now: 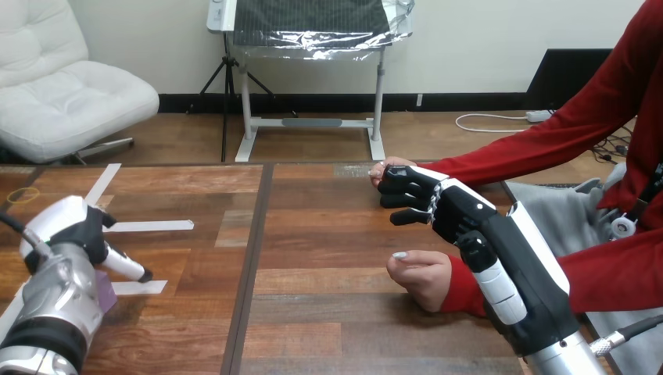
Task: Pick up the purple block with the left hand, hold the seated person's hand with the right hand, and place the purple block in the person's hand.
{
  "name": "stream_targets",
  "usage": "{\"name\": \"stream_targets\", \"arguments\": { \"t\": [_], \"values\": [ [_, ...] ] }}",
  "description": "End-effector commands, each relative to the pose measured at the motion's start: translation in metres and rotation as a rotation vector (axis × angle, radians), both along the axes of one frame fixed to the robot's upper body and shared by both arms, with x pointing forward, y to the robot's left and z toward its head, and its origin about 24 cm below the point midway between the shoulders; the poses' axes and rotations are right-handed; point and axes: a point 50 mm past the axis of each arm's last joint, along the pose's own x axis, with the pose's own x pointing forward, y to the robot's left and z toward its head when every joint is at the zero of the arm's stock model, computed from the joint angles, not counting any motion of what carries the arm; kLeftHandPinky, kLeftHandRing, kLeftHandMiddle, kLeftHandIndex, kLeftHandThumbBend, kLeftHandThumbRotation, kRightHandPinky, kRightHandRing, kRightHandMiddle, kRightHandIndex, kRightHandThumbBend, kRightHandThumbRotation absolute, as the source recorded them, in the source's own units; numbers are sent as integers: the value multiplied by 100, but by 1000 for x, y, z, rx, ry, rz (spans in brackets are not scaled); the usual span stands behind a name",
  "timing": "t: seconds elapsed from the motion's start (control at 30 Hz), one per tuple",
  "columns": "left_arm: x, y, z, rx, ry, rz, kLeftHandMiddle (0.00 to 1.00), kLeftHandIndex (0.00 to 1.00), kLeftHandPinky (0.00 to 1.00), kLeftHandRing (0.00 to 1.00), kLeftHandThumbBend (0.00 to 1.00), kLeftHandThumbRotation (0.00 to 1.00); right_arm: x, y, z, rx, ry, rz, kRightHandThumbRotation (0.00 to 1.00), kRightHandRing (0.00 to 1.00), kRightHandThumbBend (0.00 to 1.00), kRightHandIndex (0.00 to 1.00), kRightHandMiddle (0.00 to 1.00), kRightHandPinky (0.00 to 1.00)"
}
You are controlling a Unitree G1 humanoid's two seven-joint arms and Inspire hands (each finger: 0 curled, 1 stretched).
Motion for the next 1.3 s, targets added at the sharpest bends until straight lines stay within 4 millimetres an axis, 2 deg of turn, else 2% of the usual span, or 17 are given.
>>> {"name": "stream_targets", "arguments": {
  "t": [0.0,1.27],
  "values": [
    [21,-3,43,69,-113,-43,84,81,77,84,88,10,6,-1,17,-5,-87,4,100,78,81,81,80,72],
    [18,-3,58,135,-83,-16,81,80,61,75,87,9,6,-1,17,-13,-82,0,100,78,82,81,80,73]
  ]
}}
